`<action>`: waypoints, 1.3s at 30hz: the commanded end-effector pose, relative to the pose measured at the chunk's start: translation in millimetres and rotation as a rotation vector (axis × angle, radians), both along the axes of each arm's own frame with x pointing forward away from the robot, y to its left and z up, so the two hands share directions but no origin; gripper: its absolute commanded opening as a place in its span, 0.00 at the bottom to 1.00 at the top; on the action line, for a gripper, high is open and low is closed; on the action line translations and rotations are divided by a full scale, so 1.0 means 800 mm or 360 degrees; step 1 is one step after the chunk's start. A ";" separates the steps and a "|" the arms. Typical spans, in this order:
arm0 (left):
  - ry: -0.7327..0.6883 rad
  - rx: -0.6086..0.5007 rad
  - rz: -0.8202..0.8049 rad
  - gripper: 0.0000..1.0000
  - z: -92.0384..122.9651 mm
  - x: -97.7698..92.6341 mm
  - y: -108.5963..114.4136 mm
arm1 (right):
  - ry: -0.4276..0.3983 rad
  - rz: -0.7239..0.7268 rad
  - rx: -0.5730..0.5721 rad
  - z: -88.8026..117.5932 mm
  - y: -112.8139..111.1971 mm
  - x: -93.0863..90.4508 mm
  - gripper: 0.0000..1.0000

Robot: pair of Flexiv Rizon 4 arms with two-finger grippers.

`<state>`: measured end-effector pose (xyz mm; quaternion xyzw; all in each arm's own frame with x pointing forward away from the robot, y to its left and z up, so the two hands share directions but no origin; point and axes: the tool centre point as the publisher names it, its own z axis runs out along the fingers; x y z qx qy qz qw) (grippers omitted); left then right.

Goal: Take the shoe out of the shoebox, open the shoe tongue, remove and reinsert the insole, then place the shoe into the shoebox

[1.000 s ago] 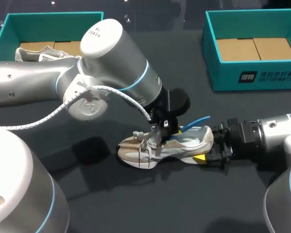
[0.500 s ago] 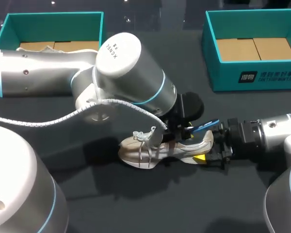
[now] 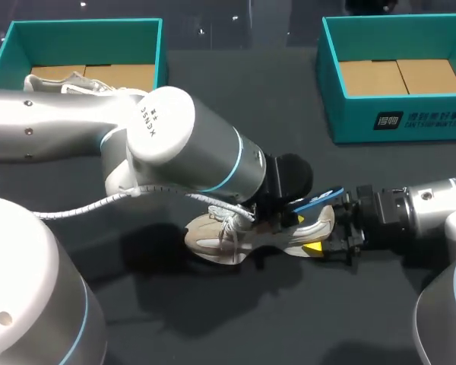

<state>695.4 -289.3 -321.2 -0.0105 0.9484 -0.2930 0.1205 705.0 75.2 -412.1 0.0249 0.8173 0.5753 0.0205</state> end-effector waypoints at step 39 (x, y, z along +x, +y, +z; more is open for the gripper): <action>-0.0094 -0.0052 0.0115 0.00 -0.028 0.023 -0.021 | 0.0001 -0.0002 -0.0006 0.000 -0.001 -0.001 0.00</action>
